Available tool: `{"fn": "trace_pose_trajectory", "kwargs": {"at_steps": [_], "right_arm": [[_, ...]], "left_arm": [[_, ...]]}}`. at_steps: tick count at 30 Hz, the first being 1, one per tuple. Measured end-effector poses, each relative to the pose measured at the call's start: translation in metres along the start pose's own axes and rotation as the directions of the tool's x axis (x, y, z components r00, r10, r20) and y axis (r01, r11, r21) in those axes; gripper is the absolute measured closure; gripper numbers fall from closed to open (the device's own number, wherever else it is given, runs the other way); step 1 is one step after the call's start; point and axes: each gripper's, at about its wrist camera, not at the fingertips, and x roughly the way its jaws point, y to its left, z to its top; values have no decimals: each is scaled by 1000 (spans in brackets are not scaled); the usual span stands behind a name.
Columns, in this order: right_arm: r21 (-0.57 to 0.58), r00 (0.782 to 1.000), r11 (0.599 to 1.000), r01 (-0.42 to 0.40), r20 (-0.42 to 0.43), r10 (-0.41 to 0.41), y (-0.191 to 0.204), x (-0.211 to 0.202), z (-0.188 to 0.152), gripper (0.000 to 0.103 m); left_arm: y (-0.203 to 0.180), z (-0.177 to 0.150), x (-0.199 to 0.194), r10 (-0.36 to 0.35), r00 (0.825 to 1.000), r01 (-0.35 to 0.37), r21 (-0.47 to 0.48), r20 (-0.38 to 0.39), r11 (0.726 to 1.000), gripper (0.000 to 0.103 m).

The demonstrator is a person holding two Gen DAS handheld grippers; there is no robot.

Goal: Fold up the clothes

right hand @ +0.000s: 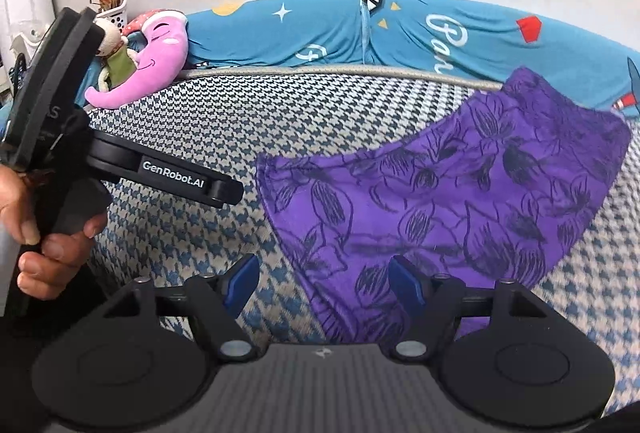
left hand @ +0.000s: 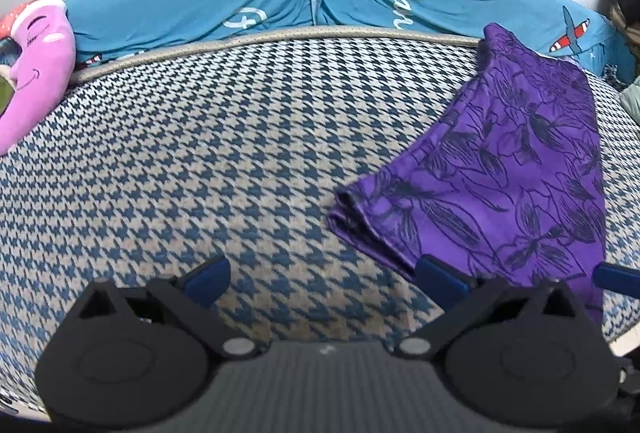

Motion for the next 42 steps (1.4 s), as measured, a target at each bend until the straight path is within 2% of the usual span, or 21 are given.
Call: {"fn": "trace_pose_trajectory", "kwargs": {"at_steps": [9,14,22,29,42], "right_arm": [[-137,999,990,-37,-30,33,0,7,15,31],[-174,998,983,-53,-48,45,3,17,16,31],[-156,997,986,-58,-54,50,1,27,3,31],[-216,997,974,-71,-55,61,8,30,-4,31],[-294,997,956,-9,-80,-15,18,61,-6,32]], "left_arm": [[5,22,9,-22,1000,22,8,2,1000,0],[8,34,14,-34,999,34,11,3,999,0],[27,32,27,-44,999,42,-92,-24,995,0],[35,29,31,-63,997,57,-125,-47,991,0],[36,31,36,-106,992,94,-158,-69,983,0]]}}
